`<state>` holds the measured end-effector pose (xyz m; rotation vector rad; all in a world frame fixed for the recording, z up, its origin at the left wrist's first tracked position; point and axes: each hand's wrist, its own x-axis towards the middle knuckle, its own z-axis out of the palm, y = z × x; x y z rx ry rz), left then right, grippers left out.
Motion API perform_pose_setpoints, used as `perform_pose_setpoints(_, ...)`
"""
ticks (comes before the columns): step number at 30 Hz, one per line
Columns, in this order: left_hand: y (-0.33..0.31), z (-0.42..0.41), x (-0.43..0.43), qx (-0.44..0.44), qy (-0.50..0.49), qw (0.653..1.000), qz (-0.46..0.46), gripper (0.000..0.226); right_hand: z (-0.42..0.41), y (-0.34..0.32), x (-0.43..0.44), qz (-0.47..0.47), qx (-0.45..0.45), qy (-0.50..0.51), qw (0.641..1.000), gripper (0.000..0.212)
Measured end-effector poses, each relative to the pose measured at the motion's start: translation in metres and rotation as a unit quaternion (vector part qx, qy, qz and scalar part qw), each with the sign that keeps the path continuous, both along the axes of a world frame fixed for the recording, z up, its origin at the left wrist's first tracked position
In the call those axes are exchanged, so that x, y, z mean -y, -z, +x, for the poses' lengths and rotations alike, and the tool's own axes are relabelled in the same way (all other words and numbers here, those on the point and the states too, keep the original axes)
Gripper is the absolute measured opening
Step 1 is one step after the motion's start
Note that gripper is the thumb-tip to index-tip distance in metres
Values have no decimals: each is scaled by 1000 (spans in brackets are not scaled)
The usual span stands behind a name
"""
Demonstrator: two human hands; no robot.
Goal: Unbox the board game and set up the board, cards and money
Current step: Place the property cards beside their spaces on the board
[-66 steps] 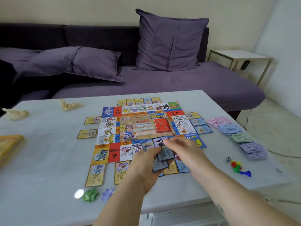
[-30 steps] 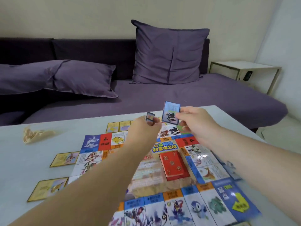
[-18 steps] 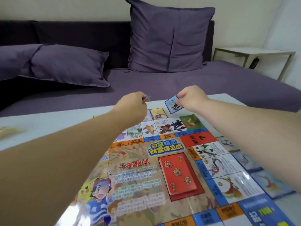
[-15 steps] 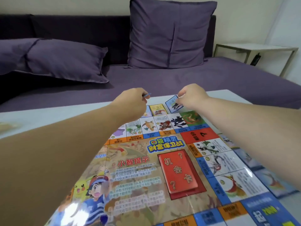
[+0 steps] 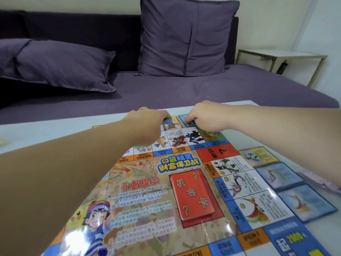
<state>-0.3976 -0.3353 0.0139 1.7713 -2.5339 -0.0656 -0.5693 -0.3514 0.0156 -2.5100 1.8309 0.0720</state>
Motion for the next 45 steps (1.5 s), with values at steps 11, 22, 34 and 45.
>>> perform_pose_setpoints(11, -2, 1, -2, -14, 4, 1000, 3, 53, -4, 15, 5, -11, -5, -20, 1000, 40)
perform_pose_setpoints(22, -22, 8, -6, -375, -71, 921, 77, 40, -8, -29, -26, -27, 101, 16, 994, 56)
perform_pose_setpoints(34, -50, 15, -174, -765, -167, 552, 287, 21, 24, -79, -201, 16, 504, 74, 861, 36)
perform_pose_setpoints(45, -49, 22, -344, -804, -157, 480, 314, 15, 52, -49, -361, 62, 679, 166, 712, 13)
